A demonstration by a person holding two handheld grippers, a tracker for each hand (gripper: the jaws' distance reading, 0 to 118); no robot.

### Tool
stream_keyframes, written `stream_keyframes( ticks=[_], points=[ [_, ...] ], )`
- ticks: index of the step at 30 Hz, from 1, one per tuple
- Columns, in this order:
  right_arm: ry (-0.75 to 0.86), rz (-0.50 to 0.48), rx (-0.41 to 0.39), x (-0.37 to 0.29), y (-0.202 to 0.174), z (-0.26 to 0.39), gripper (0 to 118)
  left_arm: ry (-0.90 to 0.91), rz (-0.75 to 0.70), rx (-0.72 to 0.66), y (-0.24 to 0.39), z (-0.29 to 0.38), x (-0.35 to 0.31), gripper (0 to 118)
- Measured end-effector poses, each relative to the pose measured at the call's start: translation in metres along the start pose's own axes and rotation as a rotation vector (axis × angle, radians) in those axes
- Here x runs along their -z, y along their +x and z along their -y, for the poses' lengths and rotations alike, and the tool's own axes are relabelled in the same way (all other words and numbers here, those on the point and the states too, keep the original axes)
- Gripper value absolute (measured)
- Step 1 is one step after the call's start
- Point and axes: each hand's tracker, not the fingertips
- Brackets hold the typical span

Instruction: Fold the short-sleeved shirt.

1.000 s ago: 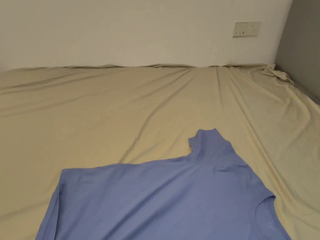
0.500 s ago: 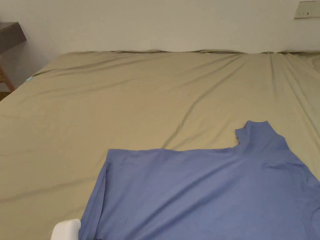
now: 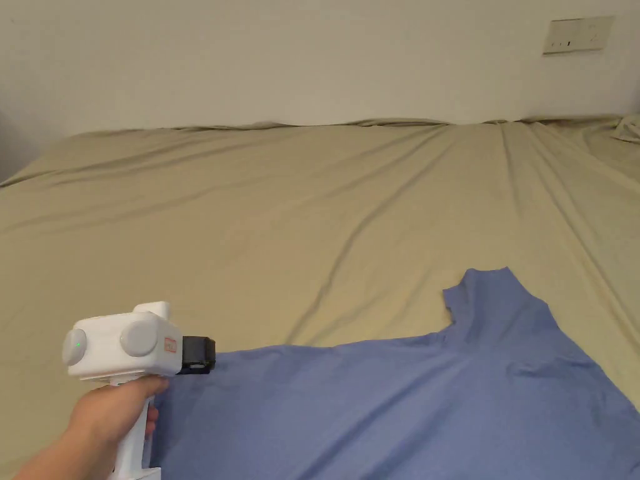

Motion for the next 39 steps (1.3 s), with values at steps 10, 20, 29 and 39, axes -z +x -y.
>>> stream_keyframes(
  ticks=[10, 20, 29, 39],
  points=[
    [0.060, 0.127, -0.045, 0.052, 0.021, -0.089, 2, 0.196, 0.089, 0.041, 0.025, 0.033, -0.032, 0],
    [-0.087, 0.230, -0.152, 0.199, 0.080, -0.258, 114, 0.228, 0.328, -0.080, 0.010, 0.029, -0.108, 0],
    [-0.205, 0.260, -0.198, 0.231, 0.056, -0.236, 34, 0.221, 0.272, -0.062, 0.005, 0.029, -0.105, 0],
    [0.194, -0.030, -0.103, 0.110, 0.040, -0.235, 6, 0.378, 0.469, -0.269, -0.017, 0.044, -0.148, 0]
  ],
)
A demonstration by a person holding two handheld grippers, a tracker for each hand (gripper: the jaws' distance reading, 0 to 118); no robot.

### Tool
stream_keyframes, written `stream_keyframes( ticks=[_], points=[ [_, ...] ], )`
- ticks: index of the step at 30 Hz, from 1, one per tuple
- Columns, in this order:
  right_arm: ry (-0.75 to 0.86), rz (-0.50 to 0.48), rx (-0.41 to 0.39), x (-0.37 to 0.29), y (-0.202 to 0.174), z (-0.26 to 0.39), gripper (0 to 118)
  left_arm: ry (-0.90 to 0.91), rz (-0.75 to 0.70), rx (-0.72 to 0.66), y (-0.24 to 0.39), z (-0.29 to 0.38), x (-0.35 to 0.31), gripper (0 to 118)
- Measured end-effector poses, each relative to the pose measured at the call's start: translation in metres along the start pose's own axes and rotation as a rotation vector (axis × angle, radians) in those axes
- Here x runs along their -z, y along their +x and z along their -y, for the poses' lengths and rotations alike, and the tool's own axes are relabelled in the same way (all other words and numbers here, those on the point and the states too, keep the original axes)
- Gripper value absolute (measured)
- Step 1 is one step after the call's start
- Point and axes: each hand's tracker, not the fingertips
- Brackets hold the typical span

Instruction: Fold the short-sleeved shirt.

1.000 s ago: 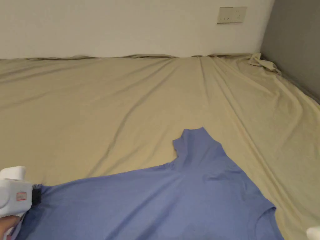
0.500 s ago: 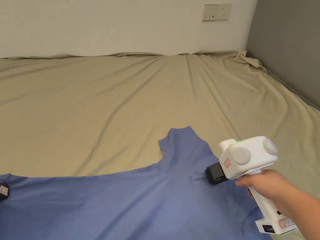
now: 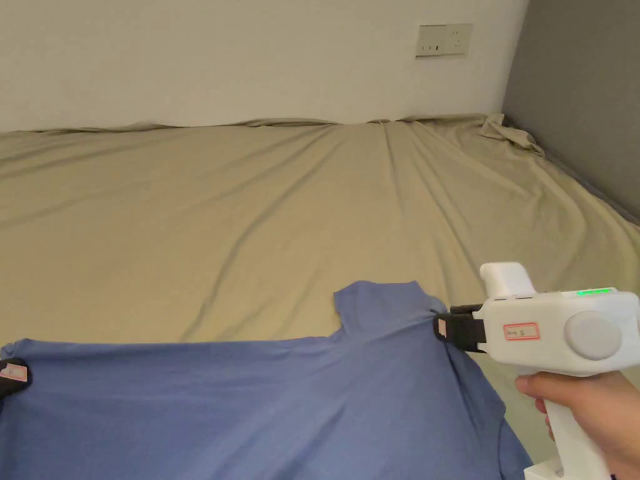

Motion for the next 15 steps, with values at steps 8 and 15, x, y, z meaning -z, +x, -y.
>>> stream_keyframes(
  ticks=[8, 15],
  points=[
    [0.251, 0.182, -0.267, -0.137, -0.055, -0.136, 5, 0.265, 0.107, -0.003, 0.063, -0.110, -0.073, 0],
    [0.365, 0.378, -0.409, -0.195, -0.096, -0.249, 5, 0.423, 0.116, 0.097, 0.111, -0.217, -0.110, 0]
  ],
)
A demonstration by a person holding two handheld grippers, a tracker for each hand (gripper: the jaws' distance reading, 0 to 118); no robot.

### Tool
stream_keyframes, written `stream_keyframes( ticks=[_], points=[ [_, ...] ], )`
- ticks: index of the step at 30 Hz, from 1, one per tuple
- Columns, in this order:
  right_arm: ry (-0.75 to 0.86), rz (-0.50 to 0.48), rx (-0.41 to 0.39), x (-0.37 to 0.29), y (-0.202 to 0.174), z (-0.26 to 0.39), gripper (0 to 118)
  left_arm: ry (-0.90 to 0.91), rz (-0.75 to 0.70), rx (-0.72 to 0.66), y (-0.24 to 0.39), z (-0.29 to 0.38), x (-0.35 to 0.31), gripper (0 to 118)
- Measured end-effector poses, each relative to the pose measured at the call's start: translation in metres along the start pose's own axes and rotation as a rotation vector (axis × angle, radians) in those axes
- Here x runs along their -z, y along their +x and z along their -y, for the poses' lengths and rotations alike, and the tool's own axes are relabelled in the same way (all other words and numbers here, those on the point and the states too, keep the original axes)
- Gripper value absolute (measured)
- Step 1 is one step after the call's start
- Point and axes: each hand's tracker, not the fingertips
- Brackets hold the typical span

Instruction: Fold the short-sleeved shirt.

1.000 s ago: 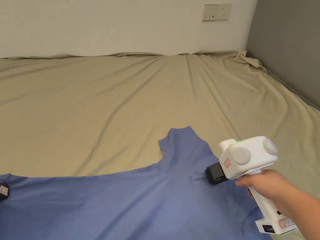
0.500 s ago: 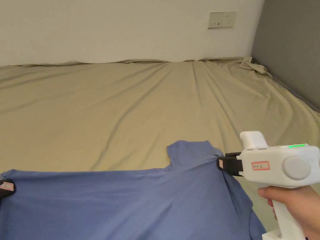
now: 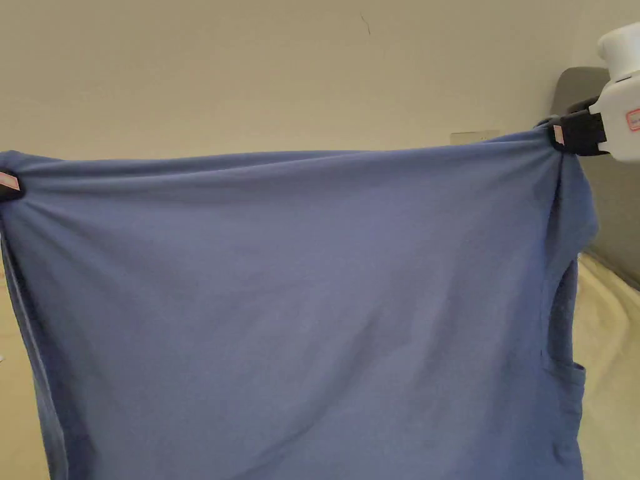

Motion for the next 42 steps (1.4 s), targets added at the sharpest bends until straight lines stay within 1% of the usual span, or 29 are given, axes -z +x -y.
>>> stream_keyframes(
  ticks=[2, 4, 9, 13, 15, 18, 19, 21, 22, 24, 26, 27, 30, 32, 35, 38, 40, 42],
  points=[
    [0.014, 0.022, -0.041, -0.004, -0.004, -0.027, 5, 0.006, 0.008, 0.001, 0.012, -0.018, 0.002, 0],
    [0.028, 0.028, -0.051, -0.005, -0.005, -0.048, 5, 0.014, 0.005, 0.012, 0.029, -0.029, -0.005, 0],
    [0.032, 0.070, -0.072, 0.000, -0.001, -0.093, 5, 0.040, -0.018, 0.088, 0.042, -0.053, -0.002, 0],
    [0.017, 0.092, -0.095, 0.009, 0.003, -0.117, 5, 0.040, -0.031, 0.080, 0.040, -0.069, 0.004, 0],
    [0.011, 0.095, -0.102, 0.013, 0.005, -0.120, 5, 0.039, -0.029, 0.070, 0.037, -0.072, 0.006, 0],
    [-0.022, 0.086, -0.072, 0.022, 0.008, -0.120, 5, 0.032, -0.028, 0.069, 0.035, -0.069, 0.010, 0],
    [-0.033, 0.081, -0.068, 0.033, 0.014, -0.119, 5, 0.023, -0.032, 0.066, 0.034, -0.067, 0.013, 0],
    [-0.046, 0.078, -0.071, 0.040, 0.012, -0.115, 5, -0.009, -0.043, 0.027, 0.035, -0.060, 0.013, 0],
    [-0.058, 0.082, -0.087, 0.043, 0.012, -0.111, 5, -0.030, -0.040, -0.003, 0.033, -0.057, 0.014, 0],
    [-0.057, 0.089, -0.084, 0.046, 0.012, -0.106, 5, -0.040, -0.043, 0.002, 0.032, -0.055, 0.017, 0],
    [-0.070, 0.087, -0.105, 0.053, 0.013, -0.102, 5, -0.040, -0.058, 0.036, 0.032, -0.051, 0.021, 0],
    [-0.069, 0.088, -0.104, 0.055, 0.011, -0.101, 5, -0.049, -0.070, 0.057, 0.032, -0.049, 0.024, 0],
    [-0.081, 0.081, -0.099, 0.072, 0.009, -0.091, 5, -0.057, -0.075, 0.032, 0.023, -0.042, 0.036, 0],
    [-0.104, 0.083, -0.105, 0.086, 0.000, -0.077, 5, -0.075, -0.082, 0.014, 0.018, -0.029, 0.043, 0],
    [-0.192, 0.081, -0.143, 0.113, -0.015, -0.043, 5, -0.151, -0.140, 0.014, 0.005, 0.003, 0.058, 0],
    [-0.286, 0.064, -0.146, 0.142, -0.035, 0.003, 5, -0.253, -0.181, 0.016, -0.004, 0.051, 0.066, 0],
    [-0.353, 0.046, -0.129, 0.151, -0.054, 0.041, 5, -0.315, -0.205, 0.009, -0.022, 0.085, 0.071, 0],
    [-0.415, 0.026, -0.095, 0.162, -0.065, 0.077, 5, -0.335, -0.234, 0.009, -0.036, 0.122, 0.073, 0]
  ],
)
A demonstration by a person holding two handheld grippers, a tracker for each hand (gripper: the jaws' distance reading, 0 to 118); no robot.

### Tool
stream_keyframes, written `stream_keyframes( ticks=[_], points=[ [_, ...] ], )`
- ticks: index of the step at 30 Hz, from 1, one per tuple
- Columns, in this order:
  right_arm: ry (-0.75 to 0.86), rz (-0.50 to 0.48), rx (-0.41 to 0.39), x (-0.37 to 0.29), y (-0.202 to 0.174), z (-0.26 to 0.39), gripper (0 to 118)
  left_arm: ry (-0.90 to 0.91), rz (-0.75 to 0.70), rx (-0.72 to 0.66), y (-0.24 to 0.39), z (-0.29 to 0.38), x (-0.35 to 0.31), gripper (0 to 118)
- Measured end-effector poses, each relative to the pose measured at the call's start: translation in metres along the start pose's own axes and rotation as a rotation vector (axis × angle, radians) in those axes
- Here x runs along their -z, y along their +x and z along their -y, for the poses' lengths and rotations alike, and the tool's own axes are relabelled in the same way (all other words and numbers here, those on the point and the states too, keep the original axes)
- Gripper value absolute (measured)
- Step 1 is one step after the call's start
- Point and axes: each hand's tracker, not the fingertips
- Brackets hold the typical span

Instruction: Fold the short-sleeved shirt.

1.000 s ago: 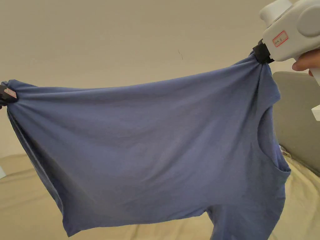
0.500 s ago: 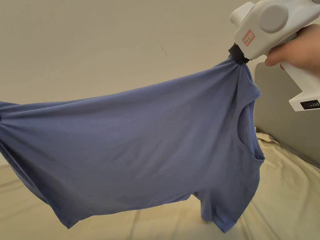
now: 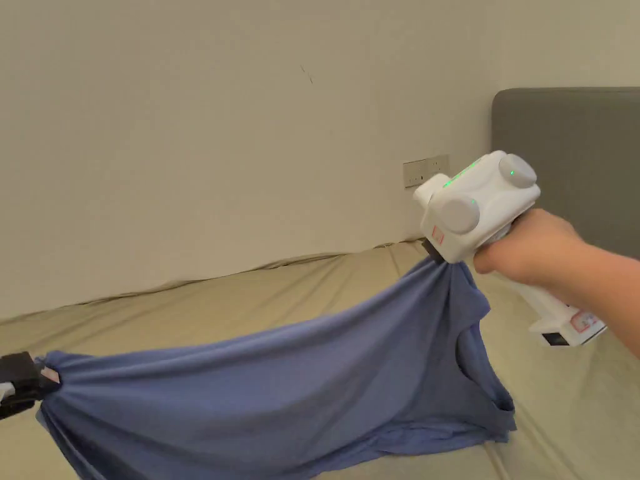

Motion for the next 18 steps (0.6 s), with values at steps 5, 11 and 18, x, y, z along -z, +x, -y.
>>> stream_keyframes(
  ticks=[5, 11, 18],
  points=[
    [-0.108, -0.104, 0.022, 0.032, -0.035, 0.085, 5, -0.165, 0.003, -0.108, -0.038, 0.087, 0.030, 0],
    [-0.147, -0.122, 0.034, 0.010, -0.048, 0.203, 5, -0.320, -0.039, 0.013, -0.089, 0.165, 0.009, 0],
    [-0.177, -0.173, 0.169, -0.069, -0.043, 0.309, 5, -0.372, 0.107, -0.048, -0.116, 0.224, -0.080, 0]
  ],
)
